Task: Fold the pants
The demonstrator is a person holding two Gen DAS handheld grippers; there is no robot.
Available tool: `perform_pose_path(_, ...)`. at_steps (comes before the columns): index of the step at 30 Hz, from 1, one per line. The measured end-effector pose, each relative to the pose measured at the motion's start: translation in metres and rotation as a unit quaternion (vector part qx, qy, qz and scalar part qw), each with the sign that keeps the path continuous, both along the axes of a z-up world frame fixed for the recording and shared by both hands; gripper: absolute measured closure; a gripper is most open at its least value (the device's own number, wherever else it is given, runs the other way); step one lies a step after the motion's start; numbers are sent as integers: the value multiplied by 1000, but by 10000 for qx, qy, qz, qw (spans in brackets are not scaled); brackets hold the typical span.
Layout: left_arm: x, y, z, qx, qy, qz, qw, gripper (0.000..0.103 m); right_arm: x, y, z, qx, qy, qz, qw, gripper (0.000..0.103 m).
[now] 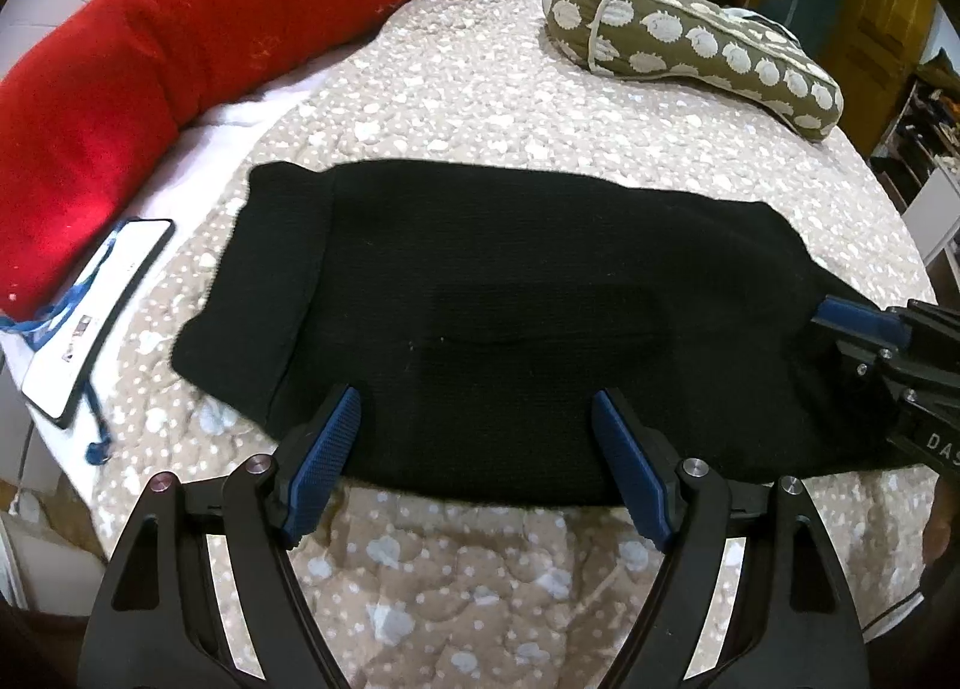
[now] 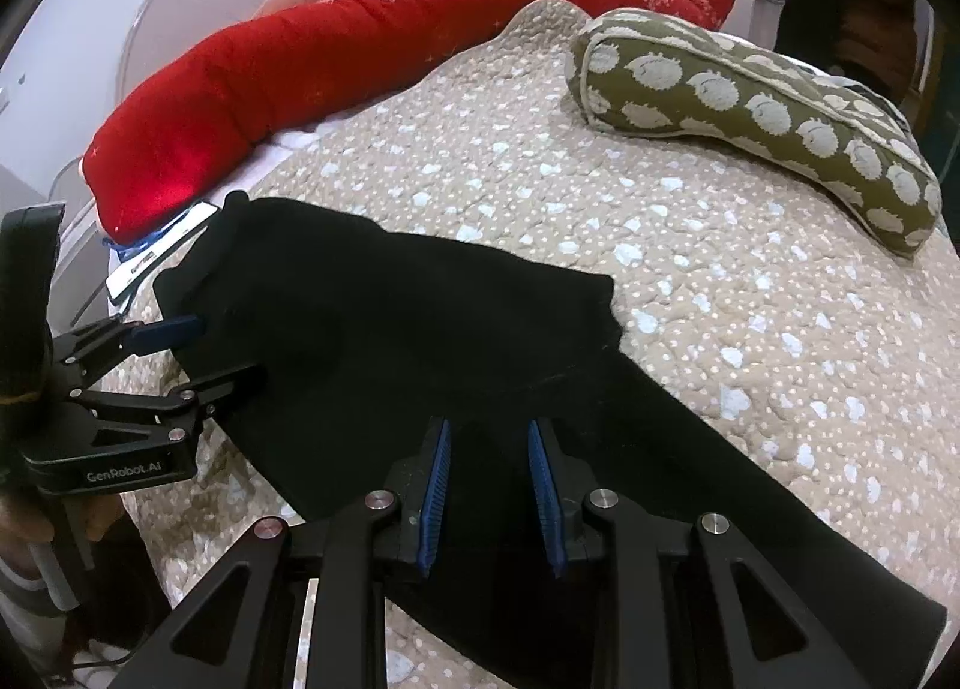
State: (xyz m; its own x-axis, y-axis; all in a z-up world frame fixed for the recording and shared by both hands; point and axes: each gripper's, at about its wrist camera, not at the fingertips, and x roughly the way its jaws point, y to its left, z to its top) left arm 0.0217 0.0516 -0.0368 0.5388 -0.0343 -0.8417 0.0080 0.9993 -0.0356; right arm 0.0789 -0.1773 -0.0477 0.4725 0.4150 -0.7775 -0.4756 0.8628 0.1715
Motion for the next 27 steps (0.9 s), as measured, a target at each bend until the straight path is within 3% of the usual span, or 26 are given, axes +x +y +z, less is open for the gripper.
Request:
perform_pose_path(5,-9,-3,17,-38,-306,40,9995,23,-6,-4,2,39,-21,-32,10000,77)
perform_pose_path(14,-6,-8,2,59,-120,83,9999,23,-7,6,-13,-274,116,-16,9996,74)
perform_pose_path(27,-9,-19,13,289,-354,-9,9990,23,-12,0,-8,-281,65,-7,9996,71)
